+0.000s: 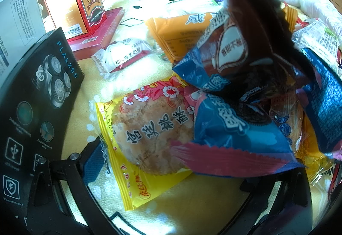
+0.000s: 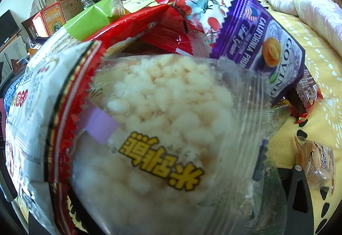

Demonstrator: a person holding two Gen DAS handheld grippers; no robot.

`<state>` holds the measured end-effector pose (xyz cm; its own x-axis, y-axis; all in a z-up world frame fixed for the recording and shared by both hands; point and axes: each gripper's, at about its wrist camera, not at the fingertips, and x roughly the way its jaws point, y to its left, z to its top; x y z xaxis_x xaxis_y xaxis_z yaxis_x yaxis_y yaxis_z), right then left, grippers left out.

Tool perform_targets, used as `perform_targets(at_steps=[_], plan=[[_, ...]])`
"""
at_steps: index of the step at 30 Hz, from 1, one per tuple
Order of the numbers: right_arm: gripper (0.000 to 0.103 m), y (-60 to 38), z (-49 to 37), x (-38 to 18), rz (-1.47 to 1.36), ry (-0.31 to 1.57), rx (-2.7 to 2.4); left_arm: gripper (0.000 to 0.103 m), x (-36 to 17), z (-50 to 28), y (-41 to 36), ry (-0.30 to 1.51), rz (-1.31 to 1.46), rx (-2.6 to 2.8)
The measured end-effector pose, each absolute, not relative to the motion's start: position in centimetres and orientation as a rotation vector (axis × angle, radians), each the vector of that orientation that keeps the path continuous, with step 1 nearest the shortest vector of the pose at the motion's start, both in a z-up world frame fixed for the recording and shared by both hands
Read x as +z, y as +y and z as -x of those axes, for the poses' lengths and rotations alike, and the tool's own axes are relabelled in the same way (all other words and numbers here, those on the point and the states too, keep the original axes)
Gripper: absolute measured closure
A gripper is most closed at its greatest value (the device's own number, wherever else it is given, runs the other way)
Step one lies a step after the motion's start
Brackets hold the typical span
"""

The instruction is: Organize snacks

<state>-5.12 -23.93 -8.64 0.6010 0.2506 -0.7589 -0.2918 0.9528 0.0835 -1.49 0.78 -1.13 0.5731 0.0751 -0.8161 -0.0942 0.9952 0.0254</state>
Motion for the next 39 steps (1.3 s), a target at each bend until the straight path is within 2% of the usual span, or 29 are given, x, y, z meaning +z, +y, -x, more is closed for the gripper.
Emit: perform_targets(at_steps=[39], plan=[[0.000, -21.3, 5.2, -8.2, 0.120, 0.875, 0.273, 0.000, -1.2, 1.5, 0.8, 0.955, 0.023, 0.100]])
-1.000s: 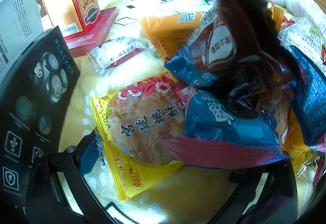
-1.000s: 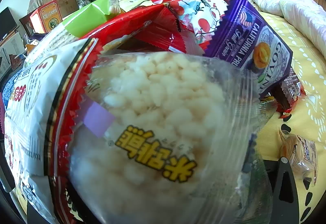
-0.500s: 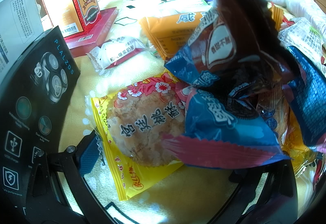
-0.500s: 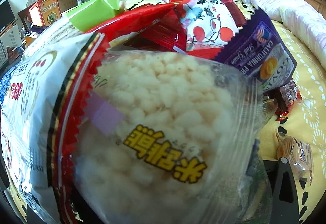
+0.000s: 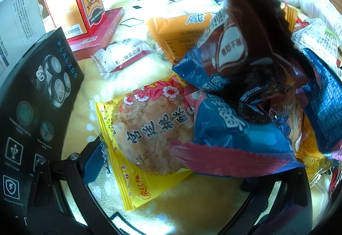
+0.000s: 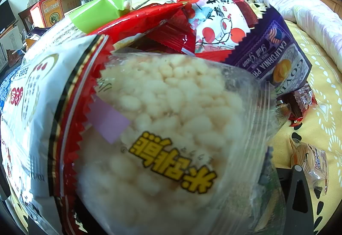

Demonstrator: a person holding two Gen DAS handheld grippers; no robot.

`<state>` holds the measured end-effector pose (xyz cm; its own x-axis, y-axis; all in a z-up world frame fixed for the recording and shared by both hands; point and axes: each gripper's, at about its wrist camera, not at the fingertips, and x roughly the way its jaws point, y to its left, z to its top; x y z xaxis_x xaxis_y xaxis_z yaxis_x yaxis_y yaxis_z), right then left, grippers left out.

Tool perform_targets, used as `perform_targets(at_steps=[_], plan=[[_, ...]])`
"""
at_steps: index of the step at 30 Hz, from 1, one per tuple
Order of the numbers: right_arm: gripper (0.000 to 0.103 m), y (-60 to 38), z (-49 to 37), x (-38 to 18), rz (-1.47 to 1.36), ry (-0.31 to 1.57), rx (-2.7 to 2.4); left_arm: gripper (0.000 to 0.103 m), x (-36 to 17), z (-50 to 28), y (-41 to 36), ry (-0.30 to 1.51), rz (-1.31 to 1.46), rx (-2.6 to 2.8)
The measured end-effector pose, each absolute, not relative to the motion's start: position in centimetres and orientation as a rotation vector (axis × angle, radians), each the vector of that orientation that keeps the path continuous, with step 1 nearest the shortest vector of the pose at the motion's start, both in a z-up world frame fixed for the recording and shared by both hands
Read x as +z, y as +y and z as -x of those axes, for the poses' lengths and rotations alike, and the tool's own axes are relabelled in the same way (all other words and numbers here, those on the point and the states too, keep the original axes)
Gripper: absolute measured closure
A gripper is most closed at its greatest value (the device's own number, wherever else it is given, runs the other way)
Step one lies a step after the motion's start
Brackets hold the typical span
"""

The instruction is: Organize snacks

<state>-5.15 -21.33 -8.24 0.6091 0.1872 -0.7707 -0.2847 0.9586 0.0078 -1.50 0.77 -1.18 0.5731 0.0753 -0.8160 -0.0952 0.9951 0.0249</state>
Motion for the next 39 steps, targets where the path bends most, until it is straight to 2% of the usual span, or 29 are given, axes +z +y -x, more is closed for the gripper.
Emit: perform_targets(at_steps=[39], plan=[[0.000, -23.1, 6.1, -8.0, 0.091, 0.868, 0.288, 0.000, -1.2, 1.6, 0.7, 0.956, 0.023, 0.101]])
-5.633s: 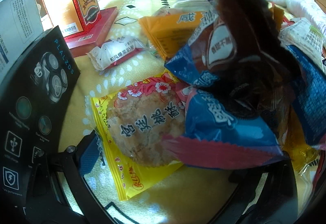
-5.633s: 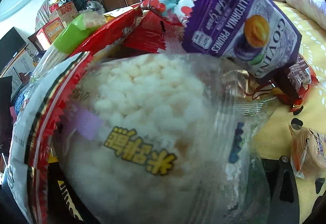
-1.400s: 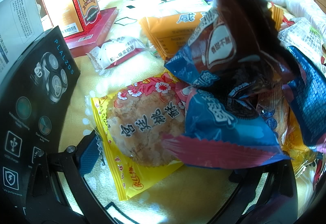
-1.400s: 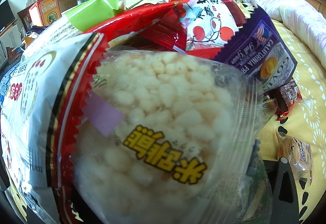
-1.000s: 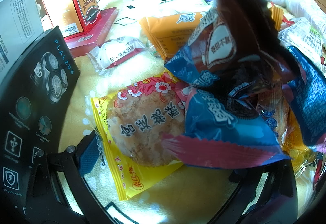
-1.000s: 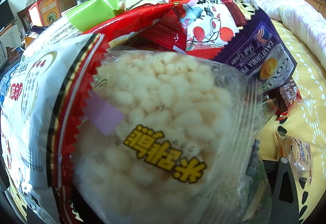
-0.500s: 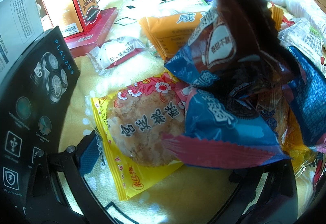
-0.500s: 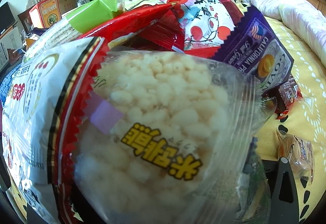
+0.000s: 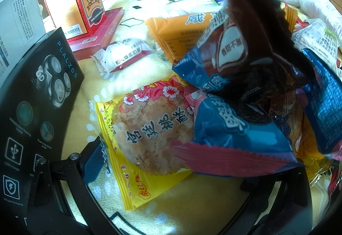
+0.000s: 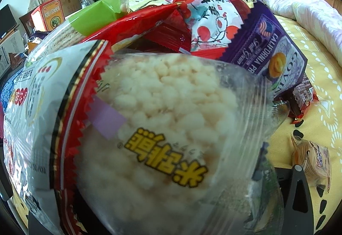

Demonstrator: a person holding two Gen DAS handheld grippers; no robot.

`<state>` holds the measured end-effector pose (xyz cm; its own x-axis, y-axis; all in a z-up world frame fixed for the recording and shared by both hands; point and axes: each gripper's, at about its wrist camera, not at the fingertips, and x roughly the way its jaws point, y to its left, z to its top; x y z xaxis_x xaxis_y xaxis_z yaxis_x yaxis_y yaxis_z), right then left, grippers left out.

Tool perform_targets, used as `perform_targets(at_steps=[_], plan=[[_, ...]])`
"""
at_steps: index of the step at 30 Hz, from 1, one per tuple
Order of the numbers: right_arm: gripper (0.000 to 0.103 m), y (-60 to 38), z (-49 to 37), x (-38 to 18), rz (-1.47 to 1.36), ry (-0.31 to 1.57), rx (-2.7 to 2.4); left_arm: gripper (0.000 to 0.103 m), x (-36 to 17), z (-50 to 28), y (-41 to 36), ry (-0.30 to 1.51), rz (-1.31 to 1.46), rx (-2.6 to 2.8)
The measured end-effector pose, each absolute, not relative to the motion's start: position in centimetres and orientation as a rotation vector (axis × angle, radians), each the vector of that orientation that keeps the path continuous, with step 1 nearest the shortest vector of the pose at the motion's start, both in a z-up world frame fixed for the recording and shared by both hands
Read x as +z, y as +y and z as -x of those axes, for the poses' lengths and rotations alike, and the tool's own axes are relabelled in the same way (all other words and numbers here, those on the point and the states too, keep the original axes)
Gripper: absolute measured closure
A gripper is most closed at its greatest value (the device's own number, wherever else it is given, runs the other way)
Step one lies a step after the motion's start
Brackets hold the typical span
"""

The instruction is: Organize snacks

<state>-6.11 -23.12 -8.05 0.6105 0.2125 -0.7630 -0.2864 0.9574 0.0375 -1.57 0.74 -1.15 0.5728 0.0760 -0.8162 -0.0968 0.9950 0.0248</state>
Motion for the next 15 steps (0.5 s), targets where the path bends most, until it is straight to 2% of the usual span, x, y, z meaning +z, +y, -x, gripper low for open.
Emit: perform_targets(at_steps=[15], plan=[[0.000, -24.1, 5.6, -7.8, 0.076, 0.875, 0.297, 0.000, -1.1, 1.6, 0.7, 0.956, 0.024, 0.102]])
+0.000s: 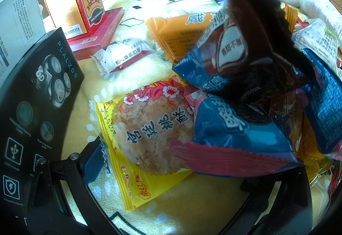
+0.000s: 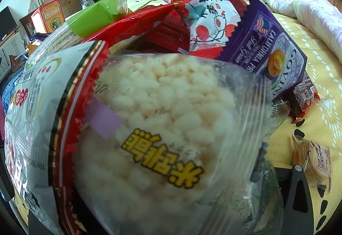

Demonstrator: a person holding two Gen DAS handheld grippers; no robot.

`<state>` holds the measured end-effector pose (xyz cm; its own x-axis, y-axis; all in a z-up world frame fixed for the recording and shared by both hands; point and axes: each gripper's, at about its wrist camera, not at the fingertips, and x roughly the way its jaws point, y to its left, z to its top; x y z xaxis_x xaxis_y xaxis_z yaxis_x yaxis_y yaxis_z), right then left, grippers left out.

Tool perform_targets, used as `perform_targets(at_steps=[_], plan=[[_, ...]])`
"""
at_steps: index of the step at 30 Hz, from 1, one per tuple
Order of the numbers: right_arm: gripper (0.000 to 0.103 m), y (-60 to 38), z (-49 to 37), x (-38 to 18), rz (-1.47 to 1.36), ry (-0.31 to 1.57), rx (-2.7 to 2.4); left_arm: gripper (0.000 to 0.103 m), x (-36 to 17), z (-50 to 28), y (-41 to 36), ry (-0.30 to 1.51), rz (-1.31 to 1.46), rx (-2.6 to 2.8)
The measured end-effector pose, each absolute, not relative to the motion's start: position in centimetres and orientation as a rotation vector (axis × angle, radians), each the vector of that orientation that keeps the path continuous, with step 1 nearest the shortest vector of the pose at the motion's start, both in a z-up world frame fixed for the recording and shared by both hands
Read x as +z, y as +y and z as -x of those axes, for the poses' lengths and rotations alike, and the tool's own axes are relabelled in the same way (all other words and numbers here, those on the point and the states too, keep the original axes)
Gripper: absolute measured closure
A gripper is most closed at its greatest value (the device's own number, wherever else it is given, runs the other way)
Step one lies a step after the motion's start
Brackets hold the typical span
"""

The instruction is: Organize snacks

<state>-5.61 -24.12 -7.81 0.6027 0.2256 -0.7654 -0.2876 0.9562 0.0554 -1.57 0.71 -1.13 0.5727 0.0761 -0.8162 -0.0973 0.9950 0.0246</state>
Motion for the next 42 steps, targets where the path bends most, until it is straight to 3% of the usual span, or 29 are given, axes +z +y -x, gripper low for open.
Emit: perform_targets(at_steps=[16, 28, 37, 42], plan=[[0.000, -24.9, 5.9, -7.8, 0.055, 0.880, 0.310, 0.000, -1.1, 1.6, 0.7, 0.956, 0.024, 0.102], [0.000, -26.8, 9.0, -4.2, 0.027, 1.028, 0.283, 0.000, -1.1, 0.8, 0.8, 0.977, 0.012, 0.100], [0.000, -27.4, 13.8, -1.0, -0.035, 0.931, 0.340, 0.000, 0.1, 0.1, 1.8, 1.100, 0.063, 0.057], [0.000, -27.0, 15.2, 1.1, -0.013, 0.847, 0.407, 0.003, 2.1, 5.0, 2.7, 1.075, 0.136, -0.002]])
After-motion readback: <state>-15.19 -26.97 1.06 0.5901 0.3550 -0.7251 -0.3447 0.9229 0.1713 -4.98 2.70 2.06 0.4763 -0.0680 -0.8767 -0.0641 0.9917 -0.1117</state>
